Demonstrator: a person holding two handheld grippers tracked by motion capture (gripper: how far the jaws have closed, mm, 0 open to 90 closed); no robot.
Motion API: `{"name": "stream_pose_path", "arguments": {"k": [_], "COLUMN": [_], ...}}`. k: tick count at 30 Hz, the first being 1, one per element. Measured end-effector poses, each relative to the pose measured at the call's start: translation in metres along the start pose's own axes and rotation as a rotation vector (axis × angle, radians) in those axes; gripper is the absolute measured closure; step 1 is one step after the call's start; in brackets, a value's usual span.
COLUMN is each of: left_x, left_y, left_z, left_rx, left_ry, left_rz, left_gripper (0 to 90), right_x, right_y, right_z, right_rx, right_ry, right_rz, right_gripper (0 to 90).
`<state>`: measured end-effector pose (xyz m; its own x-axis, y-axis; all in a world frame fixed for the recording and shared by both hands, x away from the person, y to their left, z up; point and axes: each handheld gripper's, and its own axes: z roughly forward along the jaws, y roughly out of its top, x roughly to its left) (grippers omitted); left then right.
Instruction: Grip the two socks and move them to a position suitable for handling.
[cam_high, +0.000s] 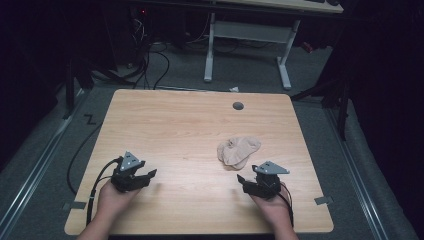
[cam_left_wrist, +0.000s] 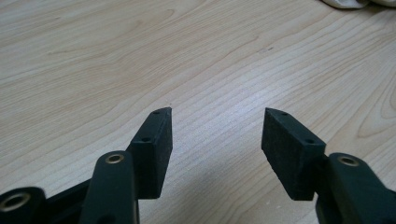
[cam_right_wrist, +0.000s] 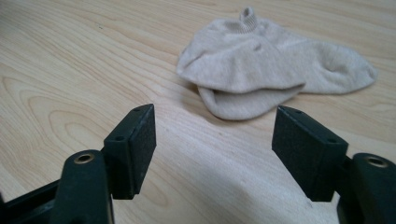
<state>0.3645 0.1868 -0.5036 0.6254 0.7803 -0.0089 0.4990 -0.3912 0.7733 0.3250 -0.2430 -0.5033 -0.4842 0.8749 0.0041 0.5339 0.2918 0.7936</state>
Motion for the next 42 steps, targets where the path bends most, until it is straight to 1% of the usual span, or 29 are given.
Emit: {"name": "stream_pose_path", "arguments": {"k": [3,4,5,7,9,11,12,13,16,17,19,21,22,23,24,25,26,27,28,30,33,34,35,37,38,40,41,42], "left_x": [0.0,0.0,0.001,0.002,0.002,0.003,0.003,0.002,0.002,0.002,0.001,0.001,0.001,0.001,0.001,0.001,0.002,0.002,0.003,0.004,0.007,0.007,0.01,0.011,0.012,0.012,0.012,0.012], "left_y": [0.0,0.0,0.0,0.0,-0.001,-0.002,-0.002,-0.002,-0.002,-0.002,-0.003,-0.005,-0.005,-0.005,-0.006,-0.007,-0.008,-0.009,-0.012,-0.013,-0.017,-0.018,-0.021,-0.022,-0.023,-0.024,-0.025,-0.025], "left_z": [0.0,0.0,0.0,-0.001,-0.001,-0.001,-0.002,-0.002,-0.002,-0.002,-0.002,-0.003,-0.003,-0.003,-0.004,-0.005,-0.006,-0.007,-0.01,-0.011,-0.019,-0.021,-0.024,-0.026,-0.026,-0.027,-0.028,-0.028], "left_rx": [-0.003,-0.002,-0.002,0.0,-0.002,0.0,0.0,-0.001,0.0,-0.001,0.001,0.007,0.007,0.008,0.008,0.01,0.01,0.007,0.011,0.01,0.001,-0.001,-0.005,-0.004,-0.003,-0.004,-0.003,-0.005], "left_ry": [0.004,0.004,0.004,0.007,0.007,0.006,0.005,0.006,0.003,0.001,0.0,-0.001,-0.001,0.001,0.004,0.004,0.005,0.008,0.015,0.02,0.031,0.035,0.038,0.039,0.042,0.044,0.045,0.044], "left_rz": [0.0,0.0,-0.001,0.0,-0.007,-0.005,-0.004,-0.002,-0.003,-0.005,-0.006,-0.005,-0.005,-0.006,-0.004,-0.008,-0.008,-0.011,-0.014,-0.018,-0.034,-0.038,-0.053,-0.059,-0.059,-0.062,-0.06,-0.062], "left_gripper": [43.7,43.7,43.6,43.4,43.4,43.3,43.3,43.3,43.0,42.9,42.8,42.6,42.3,42.3,42.2,42.2,42.2,42.2,42.3,42.4,42.5,42.5,42.5,42.6,42.5,42.5,42.5,42.5], "right_x": [0.003,0.004,0.004,0.004,0.005,0.004,0.003,0.003,0.001,0.001,0.001,0.0,0.0,0.001,0.003,0.004,0.005,0.006,0.006,0.005,0.005,0.005,0.005,0.005,0.005,0.006,0.006,0.007], "right_y": [0.005,0.007,0.009,0.017,0.019,0.028,0.036,0.036,0.051,0.057,0.058,0.056,0.056,0.055,0.054,0.054,0.053,0.054,0.054,0.054,0.055,0.055,0.054,0.054,0.053,0.052,0.052,0.051], "right_z": [0.002,0.003,0.005,0.013,0.015,0.02,0.023,0.023,0.029,0.034,0.035,0.043,0.043,0.045,0.047,0.049,0.052,0.056,0.057,0.06,0.069,0.069,0.074,0.075,0.079,0.082,0.085,0.086], "right_rx": [-0.011,-0.004,-0.001,0.021,0.025,0.031,0.025,0.025,-0.001,-0.011,-0.012,-0.028,-0.028,-0.024,-0.007,-0.004,-0.002,0.012,0.018,0.026,0.05,0.05,0.07,0.077,0.086,0.103,0.118,0.127], "right_ry": [0.001,0.006,0.008,0.014,0.014,0.022,0.028,0.028,0.044,0.049,0.047,0.048,0.048,0.042,0.028,0.021,0.028,0.018,0.017,0.019,0.019,0.019,0.013,0.016,0.015,0.001,-0.022,-0.03], "right_rz": [-0.007,-0.003,-0.009,-0.023,-0.022,-0.012,-0.005,-0.005,0.007,0.019,0.018,0.032,0.032,0.019,-0.014,-0.027,-0.034,-0.049,-0.052,-0.051,-0.05,-0.05,-0.06,-0.057,-0.064,-0.073,-0.092,-0.102], "right_gripper": [30.8,31.2,31.6,32.7,33.0,33.5,34.1,34.1,34.8,34.9,34.8,35.4,35.4,35.4,35.4,35.7,36.6,38.7,40.1,40.1,40.6,40.6,40.6,40.4,39.8,38.5,38.0,37.3]}}
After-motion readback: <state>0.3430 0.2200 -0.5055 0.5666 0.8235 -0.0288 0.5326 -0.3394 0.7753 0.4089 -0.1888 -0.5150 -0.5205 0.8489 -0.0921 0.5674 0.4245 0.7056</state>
